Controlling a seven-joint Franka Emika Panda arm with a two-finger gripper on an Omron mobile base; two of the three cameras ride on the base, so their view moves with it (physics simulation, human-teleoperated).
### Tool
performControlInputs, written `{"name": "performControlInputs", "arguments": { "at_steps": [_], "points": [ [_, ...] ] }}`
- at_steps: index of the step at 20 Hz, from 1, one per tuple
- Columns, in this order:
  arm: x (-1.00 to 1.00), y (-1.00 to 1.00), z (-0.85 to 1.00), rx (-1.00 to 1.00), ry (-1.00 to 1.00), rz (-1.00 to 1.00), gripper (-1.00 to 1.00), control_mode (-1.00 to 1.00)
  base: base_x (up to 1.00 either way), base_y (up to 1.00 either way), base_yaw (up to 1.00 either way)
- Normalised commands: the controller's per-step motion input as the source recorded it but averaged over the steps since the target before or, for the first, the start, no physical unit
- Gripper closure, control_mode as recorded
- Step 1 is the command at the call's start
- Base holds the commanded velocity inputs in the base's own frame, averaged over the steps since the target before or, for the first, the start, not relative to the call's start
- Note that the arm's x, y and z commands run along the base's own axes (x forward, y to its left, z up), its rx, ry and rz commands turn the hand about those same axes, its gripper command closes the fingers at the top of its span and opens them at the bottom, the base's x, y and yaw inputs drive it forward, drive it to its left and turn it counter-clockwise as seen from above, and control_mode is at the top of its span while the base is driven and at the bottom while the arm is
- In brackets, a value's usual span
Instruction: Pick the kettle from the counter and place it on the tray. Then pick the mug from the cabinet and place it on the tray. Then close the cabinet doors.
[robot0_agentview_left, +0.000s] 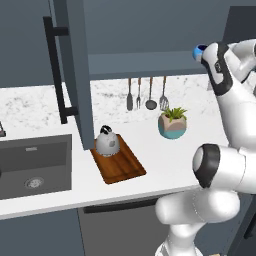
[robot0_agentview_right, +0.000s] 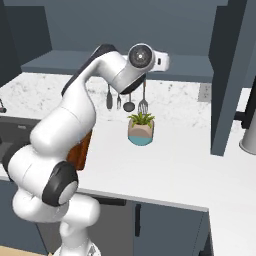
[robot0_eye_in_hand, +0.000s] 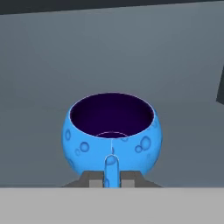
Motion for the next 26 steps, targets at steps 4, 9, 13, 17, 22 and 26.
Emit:
{"name": "performControlInputs", "arguments": {
  "at_steps": [4,9,13,17,22,26],
  "points": [
    [-1.00,0.26,0.00,0.00,-0.07,0.04,1.00,-1.00,0.00,0.00,0.00],
    [-0.90,0.35,0.00,0.00,0.00,0.03,1.00,-1.00,0.00,0.00,0.00],
    [-0.86,0.41,0.00,0.00,0.00,0.02,1.00,-1.00,0.00,0.00,0.00],
    [-0.73,0.48,-0.09,0.00,0.00,0.00,1.00,-1.00,0.00,0.00,0.00],
    [-0.45,0.59,-0.31,-0.05,0.05,0.00,1.00,-1.00,0.00,0.00,0.00],
    [-0.31,0.61,-0.39,-0.04,0.08,0.00,1.00,-1.00,0.00,0.00,0.00]
  ]
}}
